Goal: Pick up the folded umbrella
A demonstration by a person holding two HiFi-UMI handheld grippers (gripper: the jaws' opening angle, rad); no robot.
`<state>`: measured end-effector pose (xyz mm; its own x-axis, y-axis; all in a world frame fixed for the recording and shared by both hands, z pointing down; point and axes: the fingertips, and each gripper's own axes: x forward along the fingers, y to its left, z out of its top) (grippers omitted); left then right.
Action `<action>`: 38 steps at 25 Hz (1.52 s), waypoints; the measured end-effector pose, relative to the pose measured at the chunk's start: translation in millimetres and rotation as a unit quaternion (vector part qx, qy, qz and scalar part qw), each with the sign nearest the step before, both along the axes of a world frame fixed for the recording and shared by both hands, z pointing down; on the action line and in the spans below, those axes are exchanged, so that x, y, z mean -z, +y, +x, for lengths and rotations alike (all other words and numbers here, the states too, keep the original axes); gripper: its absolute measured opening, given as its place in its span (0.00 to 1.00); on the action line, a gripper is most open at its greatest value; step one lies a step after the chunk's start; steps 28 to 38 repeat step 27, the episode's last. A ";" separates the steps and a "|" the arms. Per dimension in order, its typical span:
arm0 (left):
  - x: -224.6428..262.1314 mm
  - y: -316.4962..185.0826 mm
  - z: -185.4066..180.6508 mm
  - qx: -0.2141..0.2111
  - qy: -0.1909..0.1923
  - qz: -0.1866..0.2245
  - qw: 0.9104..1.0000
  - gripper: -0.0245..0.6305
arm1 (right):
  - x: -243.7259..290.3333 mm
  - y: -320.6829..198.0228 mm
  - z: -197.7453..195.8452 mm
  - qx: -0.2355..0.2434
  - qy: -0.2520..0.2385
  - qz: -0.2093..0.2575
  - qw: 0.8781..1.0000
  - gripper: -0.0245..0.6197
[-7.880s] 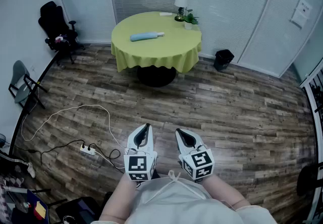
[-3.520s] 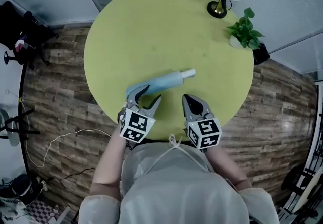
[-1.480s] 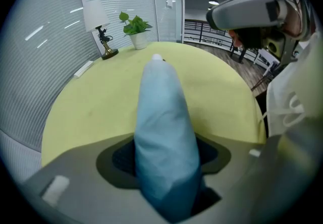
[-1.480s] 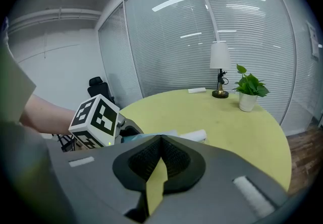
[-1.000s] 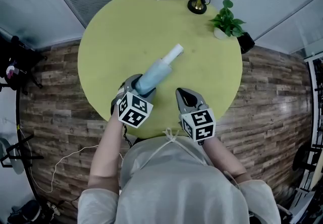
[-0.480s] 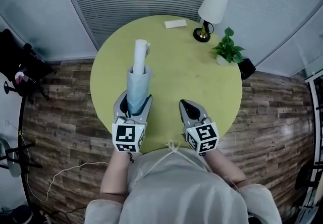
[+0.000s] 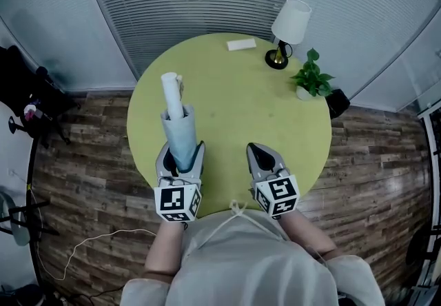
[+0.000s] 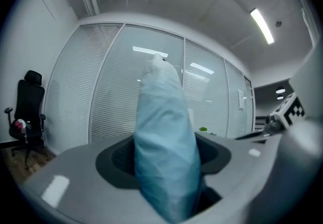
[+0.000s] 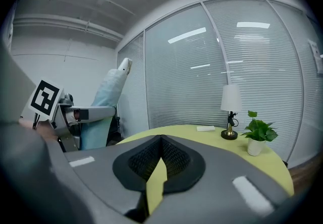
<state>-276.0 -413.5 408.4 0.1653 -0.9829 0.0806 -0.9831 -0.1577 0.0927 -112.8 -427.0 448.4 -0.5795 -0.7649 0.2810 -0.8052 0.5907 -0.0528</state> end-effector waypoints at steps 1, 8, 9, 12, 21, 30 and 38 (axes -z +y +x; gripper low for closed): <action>-0.8 -0.1 1.1 -0.002 -0.001 -0.001 1.000 0.48 | -0.9 0.5 -0.3 0.000 0.001 -0.001 1.000 0.04; -3.3 2.6 2.9 -0.010 -0.005 -0.006 1.000 0.48 | -5.8 6.7 -6.4 0.004 0.010 -0.008 1.000 0.04; -4.1 2.6 3.3 -0.012 -0.005 -0.007 1.000 0.48 | -7.1 7.1 -6.5 0.003 0.011 -0.009 1.000 0.04; -7.6 3.9 4.1 -0.014 -0.004 -0.011 1.000 0.49 | -11.8 9.1 -6.7 0.000 0.013 -0.017 1.000 0.04; -11.6 6.2 11.7 -0.024 -0.007 -0.013 1.000 0.49 | -15.6 12.8 -9.0 0.006 0.003 -0.024 1.000 0.04; -10.5 4.3 10.5 -0.025 -0.005 -0.010 1.000 0.49 | -15.7 9.8 -13.4 0.009 0.007 -0.021 1.000 0.04; -10.5 4.3 10.5 -0.025 -0.005 -0.010 1.000 0.49 | -15.7 9.8 -13.4 0.009 0.007 -0.021 1.000 0.04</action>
